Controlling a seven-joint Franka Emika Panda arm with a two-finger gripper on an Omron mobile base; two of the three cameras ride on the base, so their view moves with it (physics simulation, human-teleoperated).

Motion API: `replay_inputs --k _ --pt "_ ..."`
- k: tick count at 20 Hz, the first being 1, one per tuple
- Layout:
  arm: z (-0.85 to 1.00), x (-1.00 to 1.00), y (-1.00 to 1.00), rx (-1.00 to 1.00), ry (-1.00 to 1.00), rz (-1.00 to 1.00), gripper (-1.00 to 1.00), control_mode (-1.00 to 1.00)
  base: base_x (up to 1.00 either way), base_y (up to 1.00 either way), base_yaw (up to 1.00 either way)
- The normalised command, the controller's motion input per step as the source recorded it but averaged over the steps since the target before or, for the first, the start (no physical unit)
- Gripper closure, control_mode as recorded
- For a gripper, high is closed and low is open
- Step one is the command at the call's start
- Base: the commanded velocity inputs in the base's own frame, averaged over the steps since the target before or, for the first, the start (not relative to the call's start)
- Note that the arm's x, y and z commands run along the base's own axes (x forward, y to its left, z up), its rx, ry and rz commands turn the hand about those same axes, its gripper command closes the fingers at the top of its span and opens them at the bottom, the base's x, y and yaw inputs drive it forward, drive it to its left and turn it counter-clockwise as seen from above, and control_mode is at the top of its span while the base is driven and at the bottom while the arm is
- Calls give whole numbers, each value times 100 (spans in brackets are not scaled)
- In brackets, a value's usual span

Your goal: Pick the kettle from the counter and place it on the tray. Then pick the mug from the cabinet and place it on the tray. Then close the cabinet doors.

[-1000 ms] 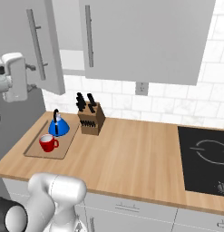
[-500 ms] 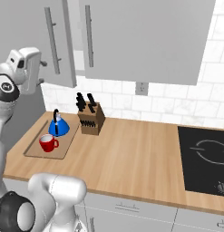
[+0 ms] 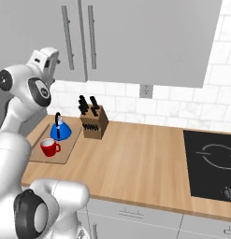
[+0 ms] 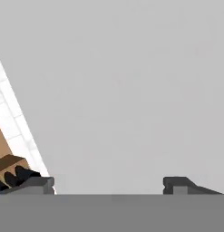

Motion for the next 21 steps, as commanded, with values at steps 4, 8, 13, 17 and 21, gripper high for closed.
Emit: replay_inputs --k 4,8,13,17,21 --pt "-12 22 -21 0 3 23 -100 -100 0 0 0" --pt "-16 12 -13 0 11 19 -100 -100 0 0 0" --pt "-18 31 -2 0 16 16 -100 -100 0 0 0" --pt "-10 23 0 0 11 12 -100 -100 0 0 0" --pt "-12 5 0 0 0 7 -100 -100 0 0 0"
